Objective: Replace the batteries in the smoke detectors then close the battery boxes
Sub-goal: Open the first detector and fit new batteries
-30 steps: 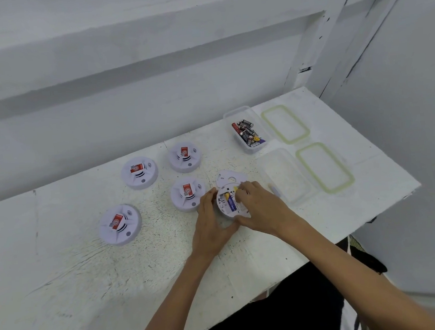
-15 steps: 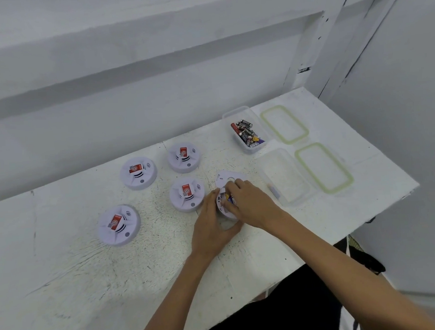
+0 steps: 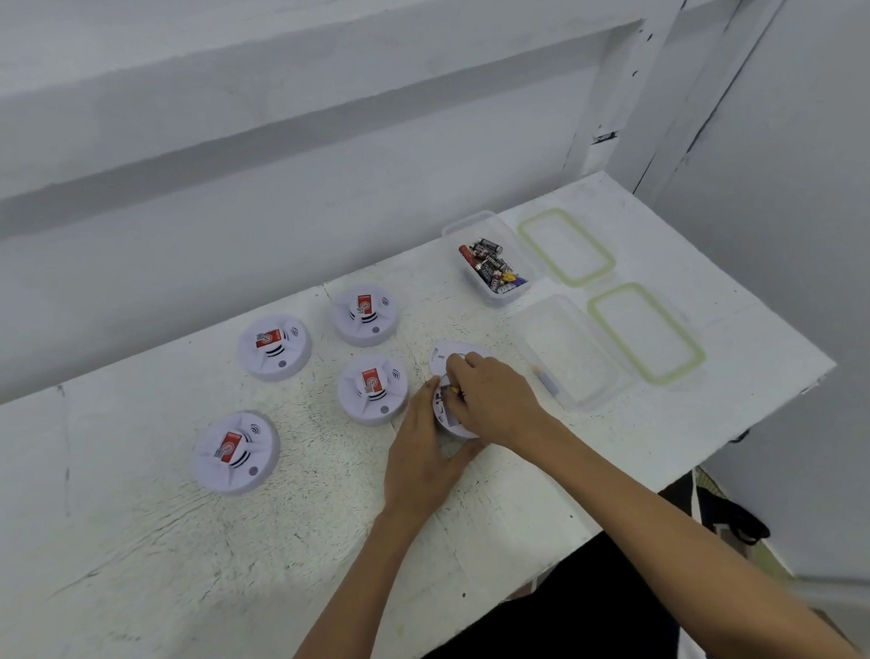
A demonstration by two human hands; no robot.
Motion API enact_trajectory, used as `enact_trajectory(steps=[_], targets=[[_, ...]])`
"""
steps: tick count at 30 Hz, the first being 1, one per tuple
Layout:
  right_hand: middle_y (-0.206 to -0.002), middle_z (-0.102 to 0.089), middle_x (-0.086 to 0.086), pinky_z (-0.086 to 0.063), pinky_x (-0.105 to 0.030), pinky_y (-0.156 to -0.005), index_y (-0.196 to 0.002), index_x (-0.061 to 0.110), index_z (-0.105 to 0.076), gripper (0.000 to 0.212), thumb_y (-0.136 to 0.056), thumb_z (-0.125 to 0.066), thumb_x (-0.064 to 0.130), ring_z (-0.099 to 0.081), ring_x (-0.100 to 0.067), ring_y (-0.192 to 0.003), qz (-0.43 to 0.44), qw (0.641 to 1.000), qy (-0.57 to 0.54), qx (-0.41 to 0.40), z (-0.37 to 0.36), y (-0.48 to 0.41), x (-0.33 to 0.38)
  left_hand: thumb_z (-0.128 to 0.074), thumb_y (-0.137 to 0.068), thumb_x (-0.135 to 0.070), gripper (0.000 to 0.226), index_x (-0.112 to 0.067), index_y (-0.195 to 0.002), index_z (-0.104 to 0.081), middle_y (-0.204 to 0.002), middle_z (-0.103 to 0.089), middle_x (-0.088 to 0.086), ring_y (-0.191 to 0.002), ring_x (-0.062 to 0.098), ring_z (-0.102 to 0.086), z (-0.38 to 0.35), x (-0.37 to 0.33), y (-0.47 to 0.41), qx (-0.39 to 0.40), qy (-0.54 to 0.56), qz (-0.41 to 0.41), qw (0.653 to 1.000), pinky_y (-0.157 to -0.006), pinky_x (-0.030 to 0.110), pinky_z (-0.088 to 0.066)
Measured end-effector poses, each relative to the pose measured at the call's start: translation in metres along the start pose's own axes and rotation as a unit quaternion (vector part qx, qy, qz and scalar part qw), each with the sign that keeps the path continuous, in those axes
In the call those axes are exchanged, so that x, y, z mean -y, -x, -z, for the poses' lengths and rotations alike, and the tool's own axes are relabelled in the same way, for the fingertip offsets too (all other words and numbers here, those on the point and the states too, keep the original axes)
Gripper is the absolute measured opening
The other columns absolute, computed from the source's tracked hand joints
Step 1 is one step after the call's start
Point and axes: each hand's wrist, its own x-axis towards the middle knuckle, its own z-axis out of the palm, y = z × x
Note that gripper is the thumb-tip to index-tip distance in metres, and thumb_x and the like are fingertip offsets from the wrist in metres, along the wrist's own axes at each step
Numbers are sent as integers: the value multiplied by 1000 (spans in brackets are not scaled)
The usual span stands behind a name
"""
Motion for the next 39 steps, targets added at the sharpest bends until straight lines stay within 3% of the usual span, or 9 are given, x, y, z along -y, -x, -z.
enact_trajectory(steps=[7, 11, 13, 21, 25, 28, 33, 37, 39], targets=[[-74, -54, -1, -37, -34, -51, -90, 14, -49, 16, -91, -54, 30, -49, -21, -63, -20, 998, -64, -10, 6, 1, 3, -68, -72, -78, 107, -18, -154, -36, -149, -42, -16, -134, -4, -42, -3, 5, -1, 0, -3, 10, 1000, -106, 3, -30], [-71, -59, -1, -48, -41, -56, -90, 15, -50, 14, -89, -59, 25, -56, -22, -62, -22, 988, -152, -13, 10, 5, -3, -57, -67, -94, 110, -21, -148, -43, -144, -52, -5, -134, 14, -52, -18, 28, -11, 7, 13, 53, 998, -111, 24, -40], [-73, -61, 1, -51, -42, -58, -94, 16, -52, 11, -88, -60, 22, -58, -19, -65, -30, 981, -188, -26, 7, 9, -6, -60, -69, -91, 107, -21, -148, -44, -145, -53, -6, -133, 13, -53, -20, 31, -12, 1, 8, 51, 999, -112, 33, -44], [-90, -61, -3, -51, -40, -68, -104, 13, -63, 19, -90, -63, 26, -58, -22, -76, -15, 985, -165, -40, 4, 9, -4, -63, -72, -83, 105, -19, -152, -41, -147, -51, -9, -133, 3, -50, -6, 7, -3, -15, -5, 2, 1000, -110, 11, -36], [-86, -61, -2, -51, -39, -67, -99, 15, -61, 16, -87, -67, 26, -56, -19, -72, -13, 985, -167, -42, 7, 7, -5, -62, -73, -86, 101, -20, -147, -44, -143, -53, -8, -130, 3, -50, -10, 7, -6, -42, -12, 4, 999, -111, 26, -44], [-83, -65, 0, -53, -36, -66, -97, 18, -61, 15, -86, -68, 23, -59, -15, -71, -38, 975, -211, -58, 11, 6, -6, -74, -67, -72, 98, -14, -143, -53, -142, -56, -3, -125, -3, -48, -8, -7, -9, -79, -30, 6, 996, -100, 9, -41], [-83, -68, 7, -54, -24, -64, -96, 21, -62, 12, -86, -68, 20, -64, -8, -74, -99, 944, -300, -92, 18, 9, -8, -67, -71, -79, 99, -19, -147, -49, -144, -56, -4, -129, -2, -45, -13, -7, -8, -104, -42, 14, 994, -102, 25, -45], [-81, -71, 5, -52, -15, -59, -97, 19, -66, 11, -87, -72, 18, -68, -5, -65, -137, 911, -358, -150, 45, 13, -19, -80, -70, -68, 92, -37, -146, -40, -139, -50, -27, -126, -6, -45, -6, -12, -5, -69, -14, 47, 996, -98, 27, -45], [-79, -72, 5, -49, -11, -61, -98, 19, -69, 12, -87, -72, 18, -70, -5, -61, -166, 900, -360, -179, 59, 14, -35, -81, -69, -68, 91, -37, -144, -41, -138, -50, -28, -126, -4, -47, -4, -13, -4, -67, -12, 51, 996, -99, 29, -47]])
